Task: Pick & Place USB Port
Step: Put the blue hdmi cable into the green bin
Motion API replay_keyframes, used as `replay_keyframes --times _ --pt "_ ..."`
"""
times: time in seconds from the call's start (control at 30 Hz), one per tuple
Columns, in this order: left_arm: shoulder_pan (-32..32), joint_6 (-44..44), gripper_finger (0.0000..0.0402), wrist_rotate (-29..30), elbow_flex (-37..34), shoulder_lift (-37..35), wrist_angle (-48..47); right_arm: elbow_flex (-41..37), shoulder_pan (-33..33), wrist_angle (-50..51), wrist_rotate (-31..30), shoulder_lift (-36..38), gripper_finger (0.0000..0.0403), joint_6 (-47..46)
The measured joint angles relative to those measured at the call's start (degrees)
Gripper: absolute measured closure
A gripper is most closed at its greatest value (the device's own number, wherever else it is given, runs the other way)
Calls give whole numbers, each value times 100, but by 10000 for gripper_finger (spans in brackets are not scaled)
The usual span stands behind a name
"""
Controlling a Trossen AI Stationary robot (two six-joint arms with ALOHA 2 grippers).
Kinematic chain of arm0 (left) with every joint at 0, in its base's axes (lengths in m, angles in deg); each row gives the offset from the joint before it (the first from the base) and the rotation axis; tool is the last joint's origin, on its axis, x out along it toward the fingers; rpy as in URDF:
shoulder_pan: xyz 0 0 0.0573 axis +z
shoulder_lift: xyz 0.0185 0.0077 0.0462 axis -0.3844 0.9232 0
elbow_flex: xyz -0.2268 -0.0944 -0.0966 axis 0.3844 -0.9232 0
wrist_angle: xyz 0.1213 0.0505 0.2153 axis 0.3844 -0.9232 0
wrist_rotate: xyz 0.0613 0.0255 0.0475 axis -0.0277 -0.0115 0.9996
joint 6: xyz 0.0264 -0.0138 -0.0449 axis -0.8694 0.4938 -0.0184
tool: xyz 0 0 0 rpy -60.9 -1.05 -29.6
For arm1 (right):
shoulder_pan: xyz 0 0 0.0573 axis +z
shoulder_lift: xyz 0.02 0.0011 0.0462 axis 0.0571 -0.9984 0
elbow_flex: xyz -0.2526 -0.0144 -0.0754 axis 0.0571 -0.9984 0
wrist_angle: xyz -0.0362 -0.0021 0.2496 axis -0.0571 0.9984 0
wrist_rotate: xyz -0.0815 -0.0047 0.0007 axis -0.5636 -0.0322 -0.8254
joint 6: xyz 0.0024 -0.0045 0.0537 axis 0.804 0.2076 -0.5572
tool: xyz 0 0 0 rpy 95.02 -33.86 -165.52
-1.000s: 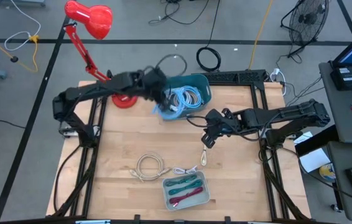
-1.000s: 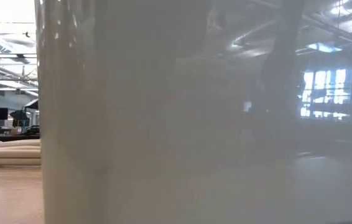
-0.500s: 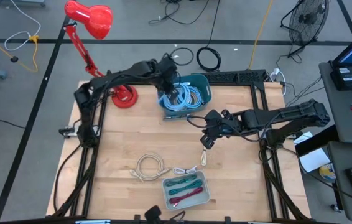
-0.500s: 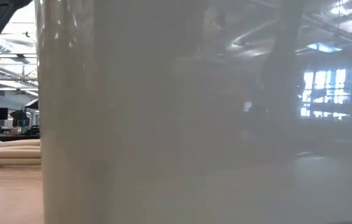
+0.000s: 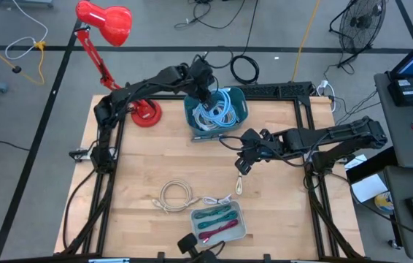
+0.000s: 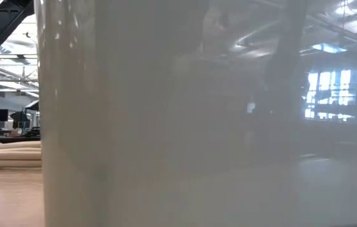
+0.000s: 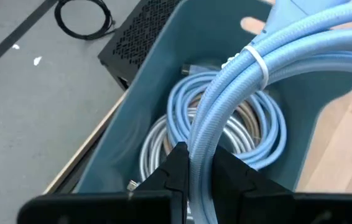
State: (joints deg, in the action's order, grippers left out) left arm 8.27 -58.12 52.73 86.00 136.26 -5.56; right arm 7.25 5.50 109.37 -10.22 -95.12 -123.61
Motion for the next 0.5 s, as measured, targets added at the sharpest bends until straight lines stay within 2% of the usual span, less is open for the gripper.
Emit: replay_keyframes --times 0.5 --pt "219 -85 363 -48 -790 0 286 0 -2 0 -7 0 282 59"
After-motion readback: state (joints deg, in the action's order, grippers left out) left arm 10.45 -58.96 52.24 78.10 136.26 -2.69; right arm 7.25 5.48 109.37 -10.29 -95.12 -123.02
